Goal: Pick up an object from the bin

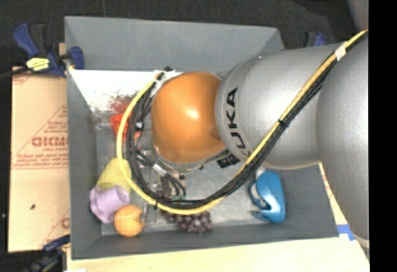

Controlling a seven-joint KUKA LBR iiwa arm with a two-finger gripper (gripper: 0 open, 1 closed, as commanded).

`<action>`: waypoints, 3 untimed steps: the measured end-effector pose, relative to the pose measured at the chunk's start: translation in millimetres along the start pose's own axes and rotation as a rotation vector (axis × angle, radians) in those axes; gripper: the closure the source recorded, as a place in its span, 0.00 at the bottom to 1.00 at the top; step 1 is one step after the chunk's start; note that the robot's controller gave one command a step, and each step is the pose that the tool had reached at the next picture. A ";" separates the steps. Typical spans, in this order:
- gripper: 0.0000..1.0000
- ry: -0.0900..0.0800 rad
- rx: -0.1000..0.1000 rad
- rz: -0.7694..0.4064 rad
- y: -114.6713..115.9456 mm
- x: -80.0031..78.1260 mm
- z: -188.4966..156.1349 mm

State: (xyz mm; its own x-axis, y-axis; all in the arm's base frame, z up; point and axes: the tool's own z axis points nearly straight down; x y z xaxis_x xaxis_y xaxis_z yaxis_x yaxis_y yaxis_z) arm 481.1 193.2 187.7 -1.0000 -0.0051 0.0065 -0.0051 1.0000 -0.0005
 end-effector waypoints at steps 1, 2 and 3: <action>0.00 -0.008 -0.002 0.007 -1.2 -2.1 -4.4; 0.00 -0.034 0.004 -0.474 21.3 -6.6 97.6; 0.00 -0.050 -0.012 -0.476 29.6 -6.7 96.5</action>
Offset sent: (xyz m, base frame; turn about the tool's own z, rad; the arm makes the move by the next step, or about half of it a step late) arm -0.0067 0.0269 -0.1177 -0.4934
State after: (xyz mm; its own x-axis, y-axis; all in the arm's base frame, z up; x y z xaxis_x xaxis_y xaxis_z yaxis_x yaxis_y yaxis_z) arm 487.0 222.8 91.2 -0.8857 -0.4621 -0.0445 -0.4626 0.8866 0.0023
